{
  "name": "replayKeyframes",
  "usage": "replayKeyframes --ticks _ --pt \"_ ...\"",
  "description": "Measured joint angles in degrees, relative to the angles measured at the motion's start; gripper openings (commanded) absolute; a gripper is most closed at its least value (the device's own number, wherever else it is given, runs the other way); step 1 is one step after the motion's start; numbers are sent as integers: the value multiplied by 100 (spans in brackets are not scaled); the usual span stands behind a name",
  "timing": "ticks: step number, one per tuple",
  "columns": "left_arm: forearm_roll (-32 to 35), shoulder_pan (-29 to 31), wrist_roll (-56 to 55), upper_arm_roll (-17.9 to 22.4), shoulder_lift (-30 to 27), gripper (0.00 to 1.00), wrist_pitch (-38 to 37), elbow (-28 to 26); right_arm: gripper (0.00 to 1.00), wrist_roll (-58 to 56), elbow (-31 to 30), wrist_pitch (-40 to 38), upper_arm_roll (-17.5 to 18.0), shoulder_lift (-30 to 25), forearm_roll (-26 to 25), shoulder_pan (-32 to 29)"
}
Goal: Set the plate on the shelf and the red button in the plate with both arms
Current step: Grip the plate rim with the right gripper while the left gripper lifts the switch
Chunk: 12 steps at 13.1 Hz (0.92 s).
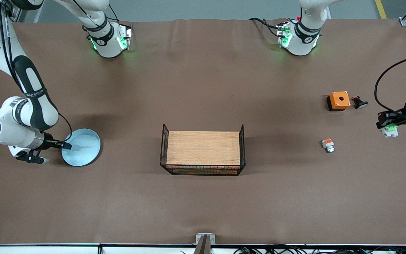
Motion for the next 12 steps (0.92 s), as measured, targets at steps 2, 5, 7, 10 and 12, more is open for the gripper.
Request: replayKeyframes --ticks 2,5,7,10,12 --pt "0 -1 0 -164 -213 0 -342 80 33 -1 -3 0 0 -4 0 0" --pt "0 -3 2 -338 -482 0 -726 97 7 -17 -11 -3 1 -6 0 0" --pt "0 -3 3 -468 -618 0 -854 99 3 -123 -13 -3 1 -6 0 0" --pt "-46 -5 -2 -628 -706 0 -932 99 1 -235 -26 -72 13 -107 6 -1" --pt "-233 -5 -5 -637 -738 0 -933 100 1 -237 -27 -63 11 -110 131 -3"
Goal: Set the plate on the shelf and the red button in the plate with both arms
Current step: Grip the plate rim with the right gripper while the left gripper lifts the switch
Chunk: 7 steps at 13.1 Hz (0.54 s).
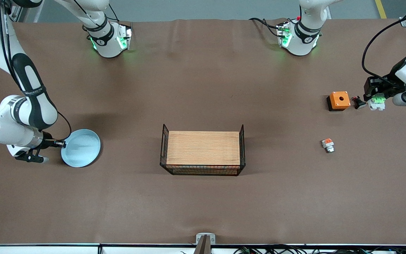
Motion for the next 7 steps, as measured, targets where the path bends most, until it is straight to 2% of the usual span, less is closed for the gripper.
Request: replayKeyframes --ticks 3,7 --pt "-65 0 -4 -4 -8 0 -1 0 0 -1 27 -129 11 -124 156 0" --pt "-67 0 -7 -45 -8 0 -1 0 0 305 516 -1727 64 -653 618 22"
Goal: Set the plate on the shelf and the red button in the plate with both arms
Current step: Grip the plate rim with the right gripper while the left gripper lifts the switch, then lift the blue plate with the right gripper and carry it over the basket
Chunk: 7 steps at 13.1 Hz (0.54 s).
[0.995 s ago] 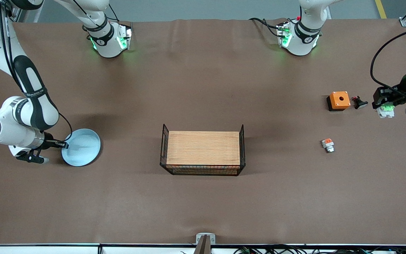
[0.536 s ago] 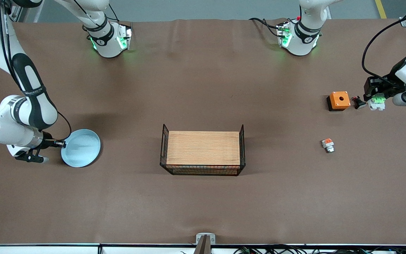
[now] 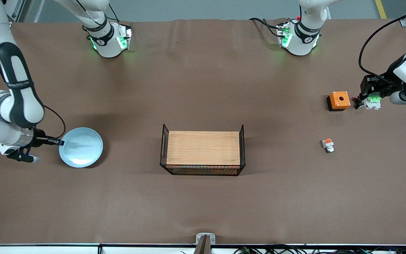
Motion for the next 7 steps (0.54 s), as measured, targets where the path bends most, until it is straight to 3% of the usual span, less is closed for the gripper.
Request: replayKeyframes --ticks 7 --pt "0 2 0 0 0 0 -3 -1 0 1606 167 -1906 46 -1407 30 485"
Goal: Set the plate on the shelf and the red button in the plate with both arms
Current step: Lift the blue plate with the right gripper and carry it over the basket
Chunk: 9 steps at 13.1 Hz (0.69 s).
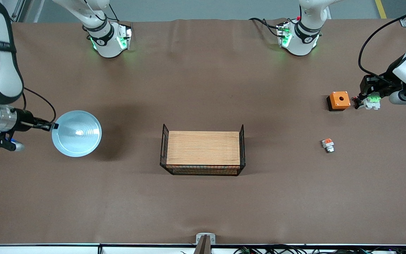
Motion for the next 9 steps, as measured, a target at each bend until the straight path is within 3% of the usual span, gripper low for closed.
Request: replayKeyframes --ticks 6,9 --pt "0 13 0 6 0 0 -1 -2 0 2587 35 -1430 34 -1483 14 1103" --pt "0 17 0 9 1 0 -1 -3 0 4701 193 -1612 71 -1743 28 2040"
